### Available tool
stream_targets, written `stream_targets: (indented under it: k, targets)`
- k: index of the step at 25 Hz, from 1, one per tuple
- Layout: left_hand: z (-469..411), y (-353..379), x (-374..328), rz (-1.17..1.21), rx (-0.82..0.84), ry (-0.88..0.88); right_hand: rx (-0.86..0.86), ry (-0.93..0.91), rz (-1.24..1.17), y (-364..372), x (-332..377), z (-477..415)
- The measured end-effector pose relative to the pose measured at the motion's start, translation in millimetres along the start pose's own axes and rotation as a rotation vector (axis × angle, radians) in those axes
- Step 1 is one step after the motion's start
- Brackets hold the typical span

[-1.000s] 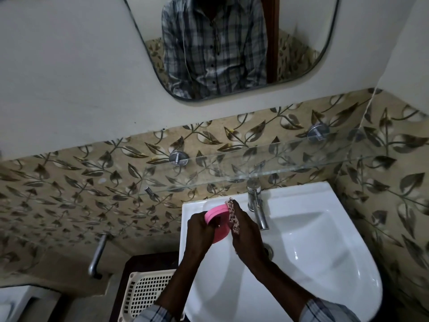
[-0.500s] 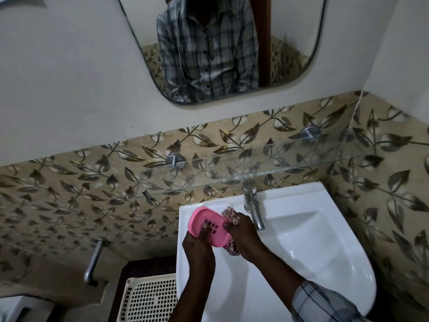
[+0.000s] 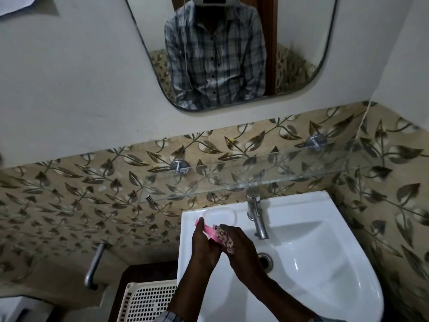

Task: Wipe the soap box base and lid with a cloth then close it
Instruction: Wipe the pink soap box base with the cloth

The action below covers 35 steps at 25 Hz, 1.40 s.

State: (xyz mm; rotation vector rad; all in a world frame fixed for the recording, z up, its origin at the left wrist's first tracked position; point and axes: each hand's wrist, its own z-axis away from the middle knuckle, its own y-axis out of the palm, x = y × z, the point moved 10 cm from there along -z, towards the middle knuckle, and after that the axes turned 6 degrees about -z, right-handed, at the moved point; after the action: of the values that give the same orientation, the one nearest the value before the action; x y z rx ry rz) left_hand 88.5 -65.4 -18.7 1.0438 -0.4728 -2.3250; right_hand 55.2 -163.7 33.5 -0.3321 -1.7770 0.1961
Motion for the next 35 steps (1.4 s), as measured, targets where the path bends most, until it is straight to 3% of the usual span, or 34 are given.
stream_targets:
  k: [2,5,6,7,10,11,15,18,21,23,27,29,31,33,35]
  targets:
    - [-4.8,-2.9,-4.5,-0.042,0.002,-0.047,0.134,-0.064,0.010,-6.1,-0.3,-4.8]
    - [-2.2,-3.3,2.9,-0.163,0.080,-0.130,-0.102,0.120,-0.108,-51.8,-15.5,-23.1]
    - [1.2,-2.3,7.8,-0.191,0.110,-0.166,-0.161,0.065,-0.109,-58.7,-5.4,-24.6]
    - [4.1,-0.8,11.4,-0.198,0.155,-0.198,-0.112,-0.054,-0.079,-52.2,12.8,-22.6]
    - [13.0,5.9,16.1,-0.153,0.255,-0.270,0.337,-0.488,0.141,-3.6,45.1,7.8]
    - [18.1,11.0,17.3,-0.142,0.278,-0.294,0.399,-0.551,0.220,-1.2,42.1,7.1]
    - [23.3,15.2,17.6,-0.070,0.259,-0.281,0.231,-0.435,0.175,-16.0,36.7,-12.8]
    - [32.4,20.9,22.1,-0.031,0.303,-0.309,0.305,-0.495,0.129,-7.0,42.1,-8.8]
    - [38.6,27.8,17.2,-0.013,0.387,-0.293,0.202,-0.362,0.067,-15.5,34.2,-15.9]
    - [38.2,29.1,15.4,0.008,0.408,-0.293,0.255,-0.467,0.125,-5.2,43.2,-8.3]
    - [32.4,21.3,2.7,-0.063,0.367,-0.207,0.164,-0.380,0.088,-13.7,39.7,-11.6]
    - [31.8,17.9,5.8,-0.049,0.374,-0.251,0.289,-0.562,0.145,-6.1,52.1,2.3]
    - [34.0,19.7,3.7,-0.054,0.405,-0.240,0.344,-0.532,0.144,-9.4,48.1,-1.7]
    - [35.4,19.8,1.2,-0.022,0.405,-0.225,0.219,-0.461,0.152,-20.6,42.6,-3.2]
    - [35.8,16.0,4.4,-0.032,0.390,-0.268,0.308,-0.556,0.201,-12.8,49.1,11.3]
